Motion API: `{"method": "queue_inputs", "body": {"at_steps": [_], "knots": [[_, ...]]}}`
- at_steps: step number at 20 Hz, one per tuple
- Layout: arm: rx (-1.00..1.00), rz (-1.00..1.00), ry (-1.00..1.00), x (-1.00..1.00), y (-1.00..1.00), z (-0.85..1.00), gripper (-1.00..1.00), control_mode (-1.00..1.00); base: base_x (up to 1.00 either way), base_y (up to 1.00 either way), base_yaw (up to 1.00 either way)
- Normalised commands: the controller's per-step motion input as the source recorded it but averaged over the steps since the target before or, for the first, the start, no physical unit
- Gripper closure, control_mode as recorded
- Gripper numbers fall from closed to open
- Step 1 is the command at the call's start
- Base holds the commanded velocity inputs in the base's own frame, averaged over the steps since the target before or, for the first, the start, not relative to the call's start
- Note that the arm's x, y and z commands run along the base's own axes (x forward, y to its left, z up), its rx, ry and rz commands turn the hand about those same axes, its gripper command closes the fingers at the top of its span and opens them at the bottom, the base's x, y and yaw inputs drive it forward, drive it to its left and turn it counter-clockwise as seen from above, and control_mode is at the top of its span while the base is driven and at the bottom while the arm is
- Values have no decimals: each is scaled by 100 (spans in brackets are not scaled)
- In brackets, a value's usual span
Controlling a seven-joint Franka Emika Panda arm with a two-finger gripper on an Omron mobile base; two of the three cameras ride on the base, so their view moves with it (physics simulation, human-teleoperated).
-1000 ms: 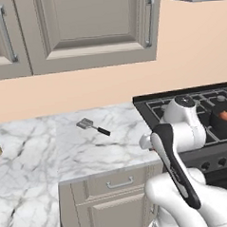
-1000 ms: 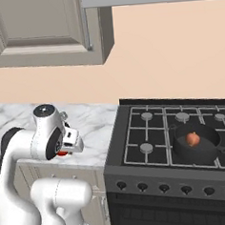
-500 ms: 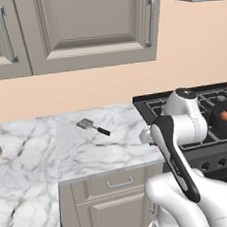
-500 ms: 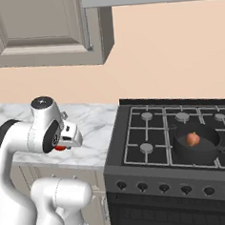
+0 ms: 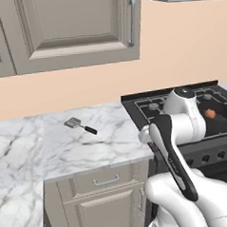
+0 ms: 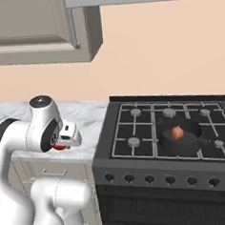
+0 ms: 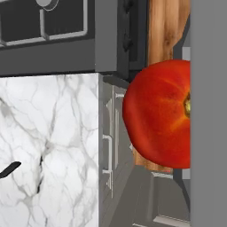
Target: Put the tomato and onion in the pot. Retrieve the spatula and lightly stir the vegetables in the pot.
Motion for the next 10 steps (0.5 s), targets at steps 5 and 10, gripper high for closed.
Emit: {"method": "queue_inputs", "body": {"at_steps": [5, 10], "knots": [[0, 0, 0, 0, 0, 0, 100, 100, 2, -96, 0], [0, 0, 0, 0, 0, 0, 100, 100, -7, -100, -2]]}}
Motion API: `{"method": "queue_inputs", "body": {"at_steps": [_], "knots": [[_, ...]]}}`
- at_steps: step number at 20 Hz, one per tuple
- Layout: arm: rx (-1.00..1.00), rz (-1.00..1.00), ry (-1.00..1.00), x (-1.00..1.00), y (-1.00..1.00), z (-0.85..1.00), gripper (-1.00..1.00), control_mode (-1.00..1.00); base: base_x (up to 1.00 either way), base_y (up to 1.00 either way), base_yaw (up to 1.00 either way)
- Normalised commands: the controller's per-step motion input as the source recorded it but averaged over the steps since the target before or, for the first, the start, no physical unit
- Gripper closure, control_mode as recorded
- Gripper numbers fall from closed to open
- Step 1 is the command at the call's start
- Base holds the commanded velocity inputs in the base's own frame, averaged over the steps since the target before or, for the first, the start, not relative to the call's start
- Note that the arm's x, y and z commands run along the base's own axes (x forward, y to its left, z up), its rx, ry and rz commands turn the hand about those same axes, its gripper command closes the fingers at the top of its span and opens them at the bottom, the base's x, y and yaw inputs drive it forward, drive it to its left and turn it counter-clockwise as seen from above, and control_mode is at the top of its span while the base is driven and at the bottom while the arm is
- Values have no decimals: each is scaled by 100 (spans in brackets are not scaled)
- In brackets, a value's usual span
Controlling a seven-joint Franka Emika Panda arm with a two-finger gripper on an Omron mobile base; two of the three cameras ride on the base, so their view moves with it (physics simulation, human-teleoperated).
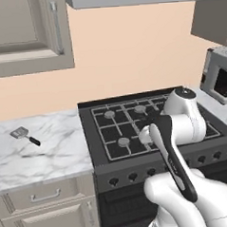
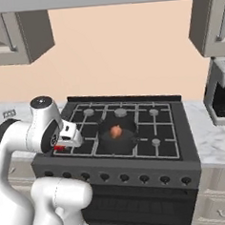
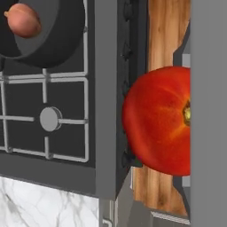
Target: Put the tomato and onion in the pot. Retrieve the spatula and lightly stir the vegetables in the pot.
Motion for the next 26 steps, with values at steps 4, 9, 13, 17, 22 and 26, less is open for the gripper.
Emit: {"method": "queue_inputs", "body": {"at_steps": [4, 9, 13, 17, 22, 26], "knots": [[0, 0, 0, 0, 0, 0, 100, 100, 15, -94, -2], [0, 0, 0, 0, 0, 0, 100, 100, 10, -18, 0], [0, 0, 0, 0, 0, 0, 100, 100, 59, 11, -10], [0, 0, 0, 0, 0, 0, 100, 100, 83, -25, -29], [0, 0, 0, 0, 0, 0, 100, 100, 36, 1, -13], [0, 0, 0, 0, 0, 0, 100, 100, 0, 0, 0]]}}
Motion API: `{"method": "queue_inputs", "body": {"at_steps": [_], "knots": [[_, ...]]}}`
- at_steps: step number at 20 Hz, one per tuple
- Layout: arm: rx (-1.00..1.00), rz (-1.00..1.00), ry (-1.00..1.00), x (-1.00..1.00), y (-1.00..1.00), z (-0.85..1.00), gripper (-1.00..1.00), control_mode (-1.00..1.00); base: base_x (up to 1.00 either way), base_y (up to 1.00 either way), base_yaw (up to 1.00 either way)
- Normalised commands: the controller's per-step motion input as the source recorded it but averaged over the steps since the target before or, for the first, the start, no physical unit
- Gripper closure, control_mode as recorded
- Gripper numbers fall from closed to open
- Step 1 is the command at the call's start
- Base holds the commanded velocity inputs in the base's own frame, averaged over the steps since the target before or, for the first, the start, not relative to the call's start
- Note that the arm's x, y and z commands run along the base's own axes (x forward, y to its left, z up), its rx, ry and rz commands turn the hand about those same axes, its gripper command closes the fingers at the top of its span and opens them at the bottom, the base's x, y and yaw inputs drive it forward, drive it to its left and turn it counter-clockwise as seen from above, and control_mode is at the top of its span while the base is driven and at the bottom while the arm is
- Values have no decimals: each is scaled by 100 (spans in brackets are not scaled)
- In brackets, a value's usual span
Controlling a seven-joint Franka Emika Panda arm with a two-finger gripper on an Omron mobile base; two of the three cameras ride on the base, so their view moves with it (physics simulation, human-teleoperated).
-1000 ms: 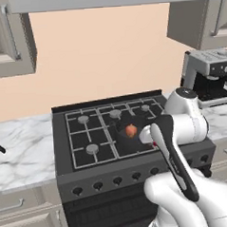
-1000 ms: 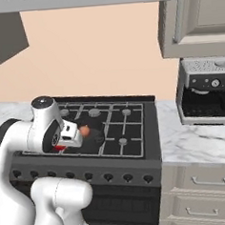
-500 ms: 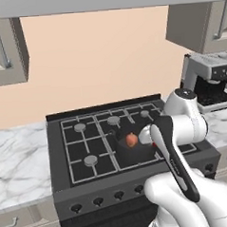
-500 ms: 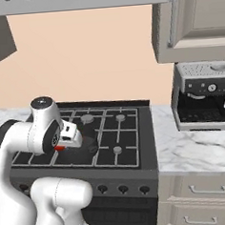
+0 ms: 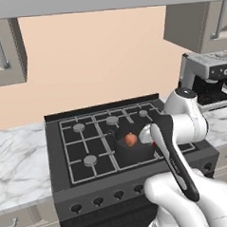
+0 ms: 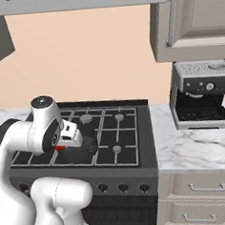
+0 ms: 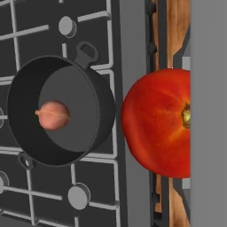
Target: Put the tomato and onion in the pot. Retrieve the spatula and lightly stir the vegetables in the pot.
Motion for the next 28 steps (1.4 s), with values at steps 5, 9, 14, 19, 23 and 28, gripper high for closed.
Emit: {"method": "queue_inputs", "body": {"at_steps": [5, 9, 14, 19, 23, 28], "knots": [[-1, 0, 4, 5, 0, 2, 100, -100, 0, 0, 0], [-9, 0, 39, 71, 0, 25, 100, -100, 0, 0, 0], [-10, 0, 38, 94, 7, 14, 100, -100, 0, 0, 0], [-5, 0, 16, 100, 51, -39, 100, -100, 0, 0, 0], [0, 0, 12, 100, 14, -60, 100, -100, 0, 0, 0], [0, 1, 21, 53, -15, -43, 100, -100, 0, 0, 0]]}}
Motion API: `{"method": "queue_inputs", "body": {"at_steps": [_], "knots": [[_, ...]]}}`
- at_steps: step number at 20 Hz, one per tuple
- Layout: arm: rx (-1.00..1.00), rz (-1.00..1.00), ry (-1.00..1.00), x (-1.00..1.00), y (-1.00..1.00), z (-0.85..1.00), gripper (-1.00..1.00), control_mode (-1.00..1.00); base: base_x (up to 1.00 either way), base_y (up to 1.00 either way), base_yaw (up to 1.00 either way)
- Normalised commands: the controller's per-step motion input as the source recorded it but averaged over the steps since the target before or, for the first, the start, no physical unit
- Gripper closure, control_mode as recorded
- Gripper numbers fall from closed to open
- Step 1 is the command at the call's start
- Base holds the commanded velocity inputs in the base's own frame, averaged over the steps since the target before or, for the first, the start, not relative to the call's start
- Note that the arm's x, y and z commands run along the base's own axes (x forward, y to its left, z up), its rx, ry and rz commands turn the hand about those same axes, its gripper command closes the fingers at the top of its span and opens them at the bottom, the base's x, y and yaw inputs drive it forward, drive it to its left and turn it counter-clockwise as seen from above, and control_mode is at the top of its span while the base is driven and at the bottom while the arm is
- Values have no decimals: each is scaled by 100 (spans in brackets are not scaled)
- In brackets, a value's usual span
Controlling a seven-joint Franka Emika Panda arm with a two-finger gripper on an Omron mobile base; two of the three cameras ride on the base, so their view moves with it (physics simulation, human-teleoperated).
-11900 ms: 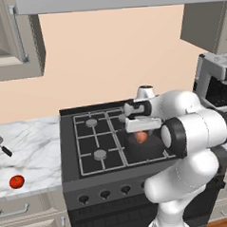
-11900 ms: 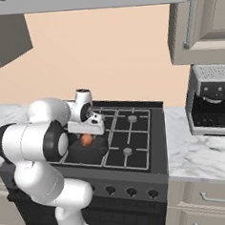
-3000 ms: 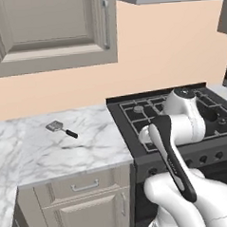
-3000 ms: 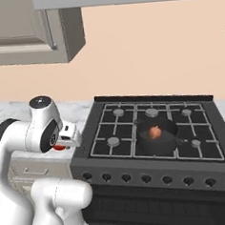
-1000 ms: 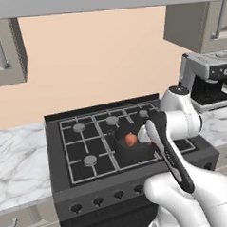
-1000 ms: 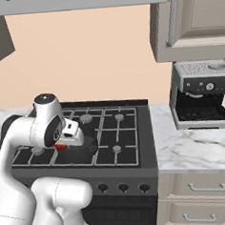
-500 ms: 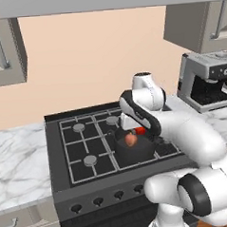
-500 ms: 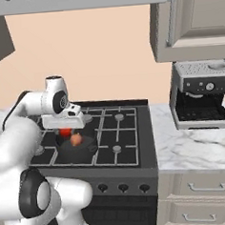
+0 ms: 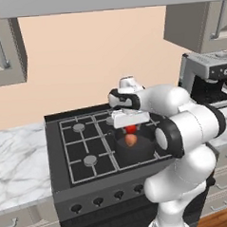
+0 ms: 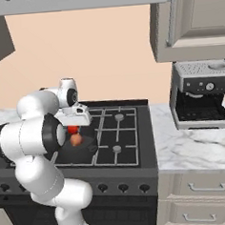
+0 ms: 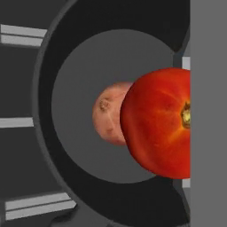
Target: Put the tomato and onion in the pot. Retrieve the spatula and lightly stir the vegetables in the pot.
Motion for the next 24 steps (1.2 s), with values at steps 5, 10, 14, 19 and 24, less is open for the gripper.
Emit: {"method": "queue_inputs", "body": {"at_steps": [5, 10, 14, 19, 24], "knots": [[0, 0, 16, 16, -15, -61, 100, -100, 0, 0, 0], [0, 0, 2, 3, 0, -40, 100, -100, 0, 0, 0], [0, 0, 0, -31, -4, 0, 100, -100, 0, 0, 0], [1, 0, -3, -39, -15, 6, 100, -100, 0, 0, 0], [0, 0, 0, -18, -13, -8, 100, -100, 0, 0, 0]]}}
